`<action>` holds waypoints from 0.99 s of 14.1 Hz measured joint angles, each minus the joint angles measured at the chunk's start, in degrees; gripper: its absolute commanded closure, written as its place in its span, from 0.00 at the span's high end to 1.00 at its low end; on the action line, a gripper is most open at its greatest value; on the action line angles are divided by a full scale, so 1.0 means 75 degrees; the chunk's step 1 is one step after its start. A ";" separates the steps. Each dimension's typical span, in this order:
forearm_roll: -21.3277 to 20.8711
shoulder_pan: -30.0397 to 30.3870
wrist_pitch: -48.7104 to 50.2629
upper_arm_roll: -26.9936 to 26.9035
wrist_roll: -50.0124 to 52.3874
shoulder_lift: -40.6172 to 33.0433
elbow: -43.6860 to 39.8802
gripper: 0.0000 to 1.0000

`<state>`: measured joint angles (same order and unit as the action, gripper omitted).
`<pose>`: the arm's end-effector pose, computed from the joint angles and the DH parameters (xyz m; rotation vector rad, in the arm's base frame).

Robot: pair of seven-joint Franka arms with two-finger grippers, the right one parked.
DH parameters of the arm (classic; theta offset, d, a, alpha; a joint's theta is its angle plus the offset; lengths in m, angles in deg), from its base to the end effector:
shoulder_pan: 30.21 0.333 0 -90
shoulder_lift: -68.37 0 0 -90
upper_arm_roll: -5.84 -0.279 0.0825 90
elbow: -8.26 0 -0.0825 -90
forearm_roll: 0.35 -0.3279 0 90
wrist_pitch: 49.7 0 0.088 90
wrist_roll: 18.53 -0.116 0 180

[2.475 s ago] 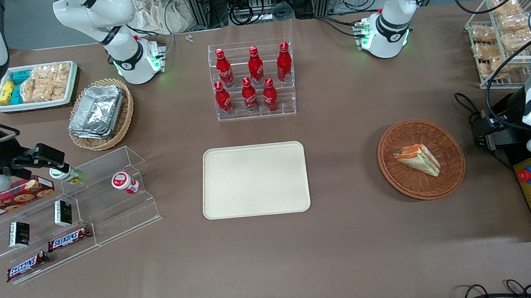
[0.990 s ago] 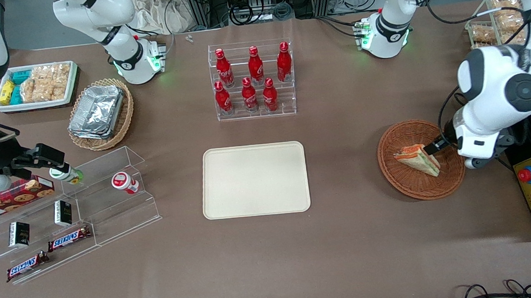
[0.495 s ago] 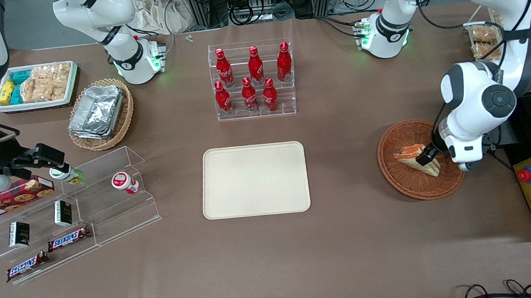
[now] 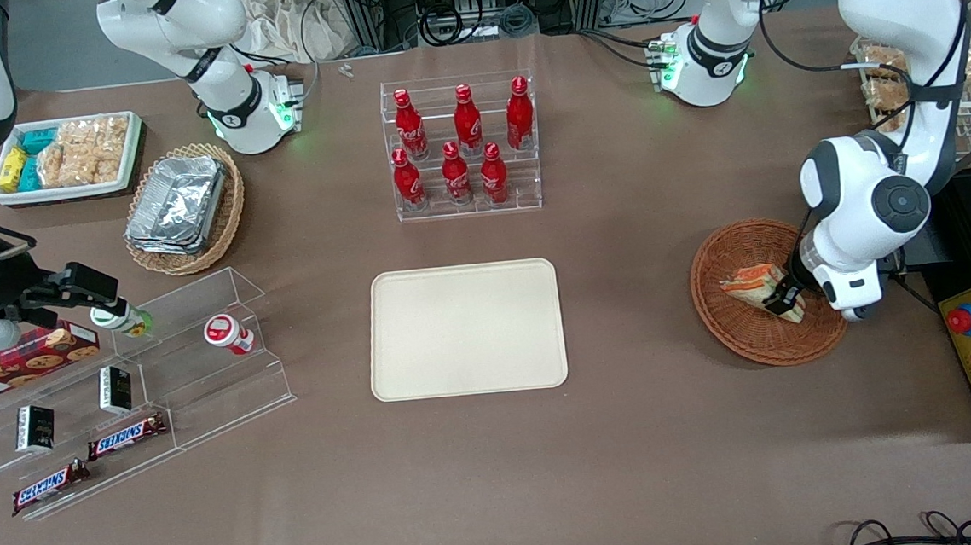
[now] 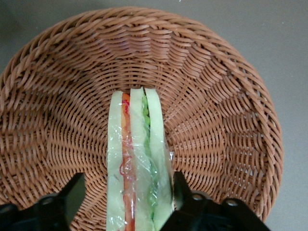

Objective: Place sandwich from basket to tray
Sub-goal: 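Close the left gripper on the sandwich and lift it, then carry the held sandwich with the left gripper over the cream tray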

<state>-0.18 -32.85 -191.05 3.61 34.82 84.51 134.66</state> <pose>0.5073 -0.0035 0.2503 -2.7960 -1.3938 0.0223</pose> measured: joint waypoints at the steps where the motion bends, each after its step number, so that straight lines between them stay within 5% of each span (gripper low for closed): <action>1: 0.0001 -0.0008 0.0000 0.0007 0.0083 0.0000 0.0002 0.49; 3: 0.0002 -0.0021 0.0000 0.0028 0.0247 0.0000 0.0003 0.19; 5: 0.0002 -0.0027 0.0000 0.0067 0.0321 -0.0023 0.0000 0.04; 8: 0.0001 -0.0043 0.0387 0.0231 0.0552 -0.0150 -0.0224 0.03; 14: 0.0001 -0.0062 0.4253 0.0433 0.0570 -0.1025 -0.2502 0.03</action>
<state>-0.17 -33.32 -159.15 6.86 39.10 76.82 115.89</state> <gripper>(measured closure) 0.837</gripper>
